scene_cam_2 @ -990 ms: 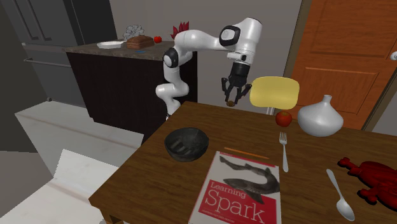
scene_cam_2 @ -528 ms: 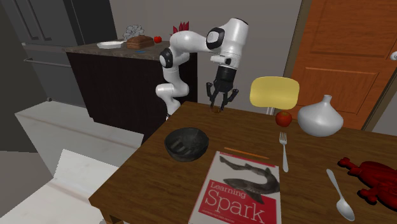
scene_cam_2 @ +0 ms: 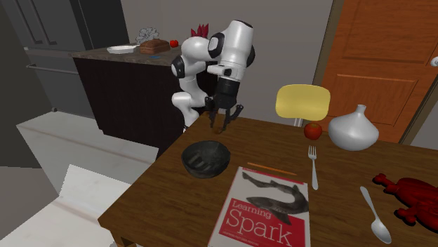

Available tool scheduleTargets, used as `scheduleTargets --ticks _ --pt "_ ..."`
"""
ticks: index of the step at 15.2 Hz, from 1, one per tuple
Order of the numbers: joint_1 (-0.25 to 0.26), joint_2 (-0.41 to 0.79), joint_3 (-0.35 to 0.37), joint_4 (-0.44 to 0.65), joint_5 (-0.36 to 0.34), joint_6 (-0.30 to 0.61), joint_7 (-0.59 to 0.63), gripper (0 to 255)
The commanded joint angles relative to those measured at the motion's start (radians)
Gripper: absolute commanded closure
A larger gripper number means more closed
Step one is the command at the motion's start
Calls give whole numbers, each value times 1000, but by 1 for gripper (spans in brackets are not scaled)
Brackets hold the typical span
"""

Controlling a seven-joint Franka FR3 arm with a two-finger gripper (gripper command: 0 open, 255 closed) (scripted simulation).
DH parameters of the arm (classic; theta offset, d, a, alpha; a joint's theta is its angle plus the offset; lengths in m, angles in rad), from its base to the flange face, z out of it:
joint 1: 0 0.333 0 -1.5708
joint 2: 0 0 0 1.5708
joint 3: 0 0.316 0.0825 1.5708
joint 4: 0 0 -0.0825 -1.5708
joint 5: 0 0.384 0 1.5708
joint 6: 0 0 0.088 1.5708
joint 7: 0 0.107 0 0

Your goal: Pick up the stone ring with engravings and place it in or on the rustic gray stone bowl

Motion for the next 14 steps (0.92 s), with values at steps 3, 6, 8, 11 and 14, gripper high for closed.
scheduleTargets --ticks 3,6,8,11,14 --pt "-25 87 -29 123 -20 -10 -86 255" --pt "-48 59 -26 39 -7 45 -70 255" --pt "-61 44 -25 -11 -1 79 -61 255" --pt "-76 26 -24 -78 6 126 -47 255" --pt "-89 12 -25 -138 11 172 -34 255"
